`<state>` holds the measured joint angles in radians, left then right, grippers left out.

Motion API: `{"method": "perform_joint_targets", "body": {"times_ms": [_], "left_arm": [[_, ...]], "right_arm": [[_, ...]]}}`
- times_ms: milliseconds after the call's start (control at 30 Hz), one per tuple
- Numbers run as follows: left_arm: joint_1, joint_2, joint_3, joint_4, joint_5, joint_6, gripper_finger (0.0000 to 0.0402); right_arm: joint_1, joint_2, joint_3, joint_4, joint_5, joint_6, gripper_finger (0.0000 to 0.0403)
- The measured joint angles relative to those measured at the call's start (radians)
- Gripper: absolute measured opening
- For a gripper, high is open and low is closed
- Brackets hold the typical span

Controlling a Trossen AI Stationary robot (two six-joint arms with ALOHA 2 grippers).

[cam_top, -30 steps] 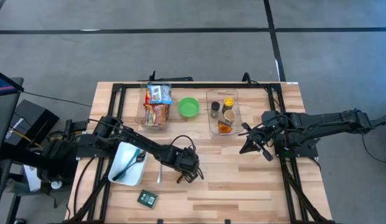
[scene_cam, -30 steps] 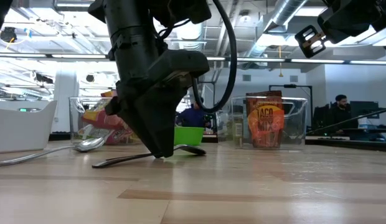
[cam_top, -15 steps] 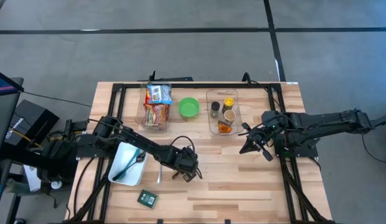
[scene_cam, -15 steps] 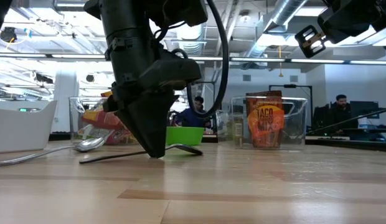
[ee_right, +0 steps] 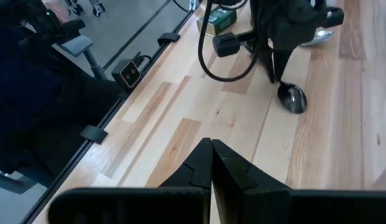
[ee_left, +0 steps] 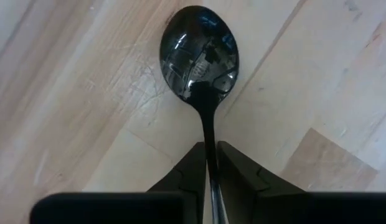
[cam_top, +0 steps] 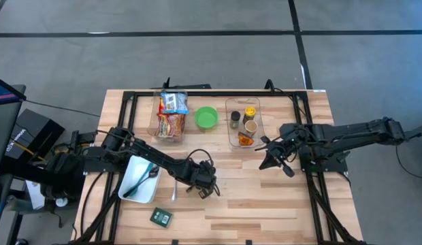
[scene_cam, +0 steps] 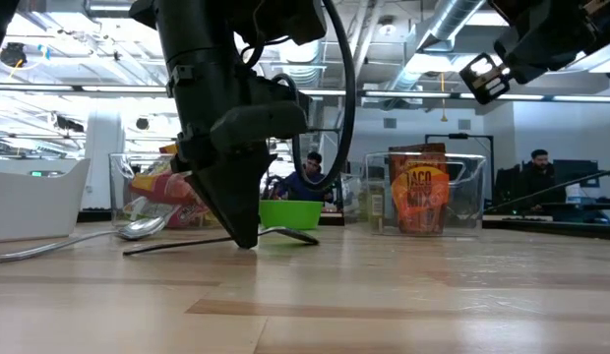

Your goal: Pick & Place Food Item

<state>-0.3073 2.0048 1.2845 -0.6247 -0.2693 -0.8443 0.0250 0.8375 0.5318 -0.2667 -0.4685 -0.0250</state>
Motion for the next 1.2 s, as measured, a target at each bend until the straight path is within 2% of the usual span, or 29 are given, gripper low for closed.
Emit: {"method": "perform_joint_targets", "body": {"times_ms": [333, 600, 833, 1033, 1200], "left_arm": [[0.000, 0.001, 0.000, 0.001, -0.018, 0.056, 0.0012], [0.000, 0.001, -0.002, 0.020, -0.028, 0.056, 0.0023], [0.000, 0.002, -0.002, 0.025, -0.049, 0.055, 0.0006], [0.000, 0.003, -0.002, 0.028, -0.065, 0.055, 0.0016], [0.001, 0.003, -0.002, 0.028, -0.065, 0.055, 0.0005]], "right_arm": [[0.000, 0.000, 0.000, 0.021, -0.003, 0.000, 0.0000], [0.000, 0.000, 0.000, 0.021, -0.003, 0.000, 0.0000], [0.000, 0.000, 0.000, 0.021, -0.004, 0.000, 0.0000], [0.000, 0.000, 0.000, 0.021, -0.003, 0.012, 0.0000], [-0.008, 0.000, 0.000, 0.020, -0.001, 0.060, 0.0000]]}}
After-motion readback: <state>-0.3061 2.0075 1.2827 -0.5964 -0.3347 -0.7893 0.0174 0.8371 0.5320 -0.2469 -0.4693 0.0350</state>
